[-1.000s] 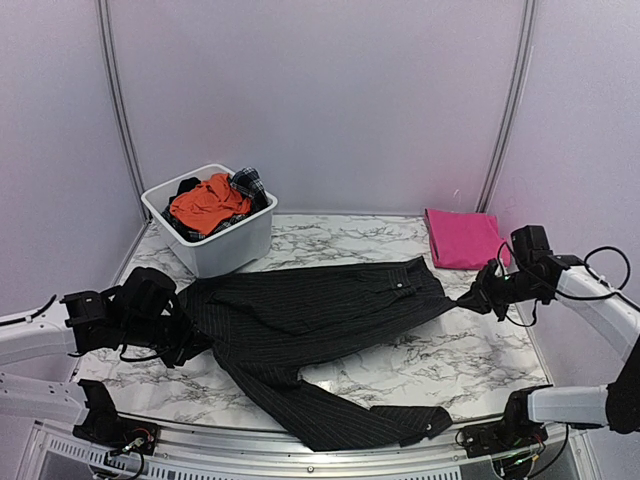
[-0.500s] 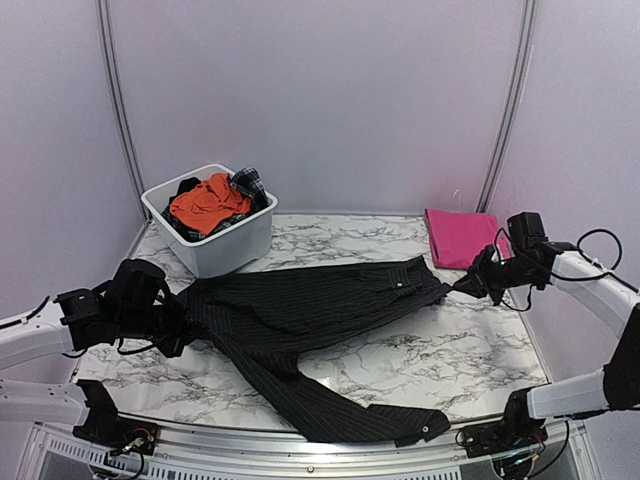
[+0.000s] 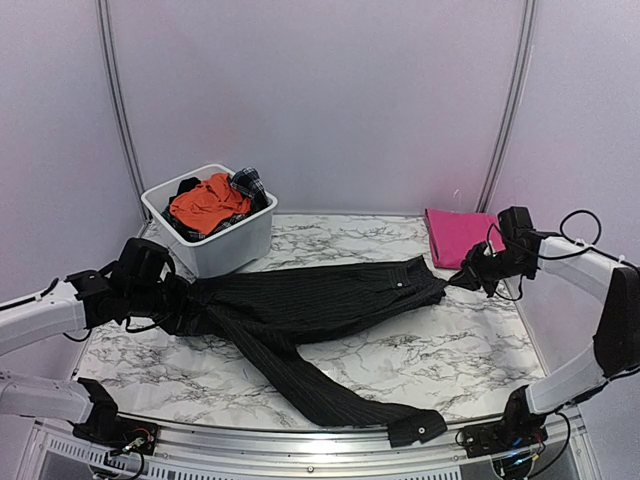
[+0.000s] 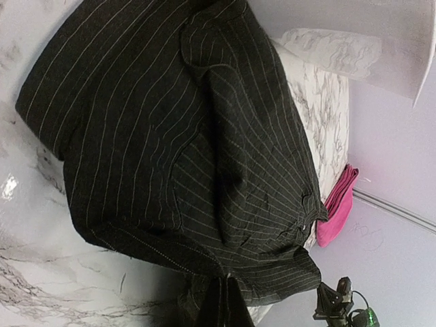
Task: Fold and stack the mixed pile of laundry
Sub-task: Fold the 1/3-folded shirt at the center of the board.
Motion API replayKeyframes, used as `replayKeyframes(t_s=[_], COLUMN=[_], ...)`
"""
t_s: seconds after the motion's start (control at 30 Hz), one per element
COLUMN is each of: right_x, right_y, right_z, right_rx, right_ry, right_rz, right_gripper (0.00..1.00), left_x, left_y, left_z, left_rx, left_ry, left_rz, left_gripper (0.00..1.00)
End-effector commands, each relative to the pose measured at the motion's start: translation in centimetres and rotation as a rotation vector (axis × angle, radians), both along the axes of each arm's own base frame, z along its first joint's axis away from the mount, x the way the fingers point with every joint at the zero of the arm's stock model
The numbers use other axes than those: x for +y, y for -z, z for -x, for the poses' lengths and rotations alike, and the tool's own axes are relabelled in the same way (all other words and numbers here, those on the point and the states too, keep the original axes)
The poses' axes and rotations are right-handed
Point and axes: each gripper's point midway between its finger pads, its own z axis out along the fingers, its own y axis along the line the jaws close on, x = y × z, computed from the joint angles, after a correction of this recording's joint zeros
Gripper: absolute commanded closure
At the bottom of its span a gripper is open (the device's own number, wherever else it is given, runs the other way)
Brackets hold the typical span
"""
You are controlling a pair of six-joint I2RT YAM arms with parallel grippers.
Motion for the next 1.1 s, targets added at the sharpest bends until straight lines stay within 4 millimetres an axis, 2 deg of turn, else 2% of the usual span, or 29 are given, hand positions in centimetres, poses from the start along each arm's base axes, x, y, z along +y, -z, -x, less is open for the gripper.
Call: replayKeyframes(t_s=[0.0, 0.17, 0.47, 0.6, 0.67, 0.77, 0.97, 1.07], right_x=[-1.4, -1.1, -1.0, -0.9, -0.9, -0.8, -1.1, -1.3], right_y=[-1.6, -2.2, -0.9, -1.4, -1.7, -2.8, -2.7, -0.7], right_z=[-2.6, -3.1, -4.0, -4.2, -3.3, -0.8, 4.7, 8.1], right_rx=[-0.064, -0.060, -0.038, -0.040, -0.026, -0.026, 0.016, 0.085], right_ry=[0.025, 0.013, -0.002, -0.034, -0.043, -0.019, 0.047, 0.079], right_rz=[0.025, 0.003, 0.000, 0.017, 0.019, 0.005, 0.010, 0.009], right_gripper=[1.00, 1.00, 1.00, 1.00, 1.00, 1.00, 1.00, 1.00], left_x=[0.4, 0.3, 0.3, 0.2, 0.2, 0.2, 0.8, 0.8], left_y=[-1.7, -1.8, -0.7, -0.6, -0.7, -0.6, 0.3, 0.6], left_z=[-2.3, -3.6, -5.1, -5.2, -4.8, -3.6, -0.8, 0.5], left_rx=[-0.066, -0.071, -0.053, -0.049, -0.053, -0.041, 0.001, 0.029], left_ry=[-0.006, 0.003, 0.004, 0.018, 0.027, 0.053, 0.074, 0.106], left_rz=[-0.015, -0.036, -0.045, -0.042, -0.033, -0.013, 0.010, 0.004], left_gripper=[1.00, 1.00, 1.00, 1.00, 1.00, 1.00, 1.00, 1.00])
